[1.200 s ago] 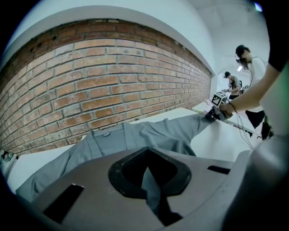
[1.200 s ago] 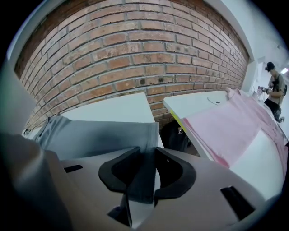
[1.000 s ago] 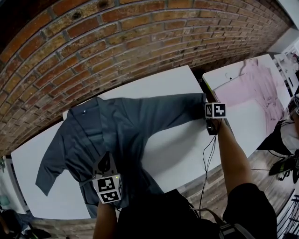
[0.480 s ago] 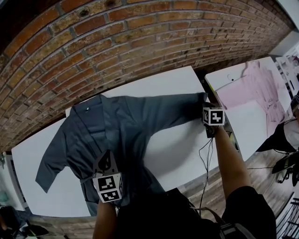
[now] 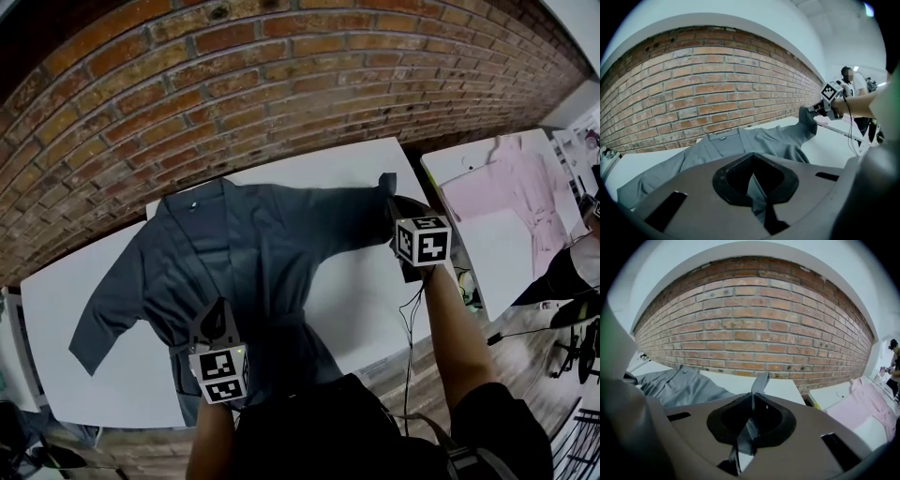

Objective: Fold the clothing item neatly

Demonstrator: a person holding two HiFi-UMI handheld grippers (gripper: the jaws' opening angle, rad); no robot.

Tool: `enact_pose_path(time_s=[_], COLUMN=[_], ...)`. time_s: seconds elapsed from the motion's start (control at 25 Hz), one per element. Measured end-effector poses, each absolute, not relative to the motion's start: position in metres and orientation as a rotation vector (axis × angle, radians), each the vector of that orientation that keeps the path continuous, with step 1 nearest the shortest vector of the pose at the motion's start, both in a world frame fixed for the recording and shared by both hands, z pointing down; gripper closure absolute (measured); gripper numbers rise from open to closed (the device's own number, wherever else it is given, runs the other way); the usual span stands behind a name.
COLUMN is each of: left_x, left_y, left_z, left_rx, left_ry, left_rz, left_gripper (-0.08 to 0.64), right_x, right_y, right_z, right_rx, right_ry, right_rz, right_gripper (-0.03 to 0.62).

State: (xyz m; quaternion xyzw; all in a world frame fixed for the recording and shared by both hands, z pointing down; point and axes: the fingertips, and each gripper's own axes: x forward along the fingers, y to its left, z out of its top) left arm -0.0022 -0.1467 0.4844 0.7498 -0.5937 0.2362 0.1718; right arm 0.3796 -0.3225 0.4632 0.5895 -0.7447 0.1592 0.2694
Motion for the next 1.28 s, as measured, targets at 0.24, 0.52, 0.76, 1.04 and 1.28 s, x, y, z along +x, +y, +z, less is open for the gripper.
enact_pose_path(time_s=[0.24,0.52,0.76,1.04,1.28], left_x=[-0.050,-0.115,-0.155,-0.202,-0.226], left_y=[-0.126,-0.110,-0.093,-0.080,-0.078], left_z=[0.485,0.482,0.485,0.493,0.500], left_rx=[2.091,2.028,1.990,1.941,1.927], left_ry=[-1.715,-1.766,-1.789,-1.801,-1.795], left_rz=[0.632,0.555,0.546,0.558,0.561], left_gripper=[0.561,0.561,0.561,0.561,0.561], right_x=[0.279,0.162,0.076,0.005,-0.017], right_y=[-0.310,-0.304,-0.305,-0.306,-0.305], right_z=[0.434,0.424,0.456,0.522,0.564], right_rx=[1.513,1.470,1.402,1.354,1.361], right_ry=[-2.119,-2.221,-2.236,-2.139,-1.999], right_rz=[0.388,0.391,0.469,0.515,0.486], right_gripper=[0.569,0.569,0.569,0.569,0.569])
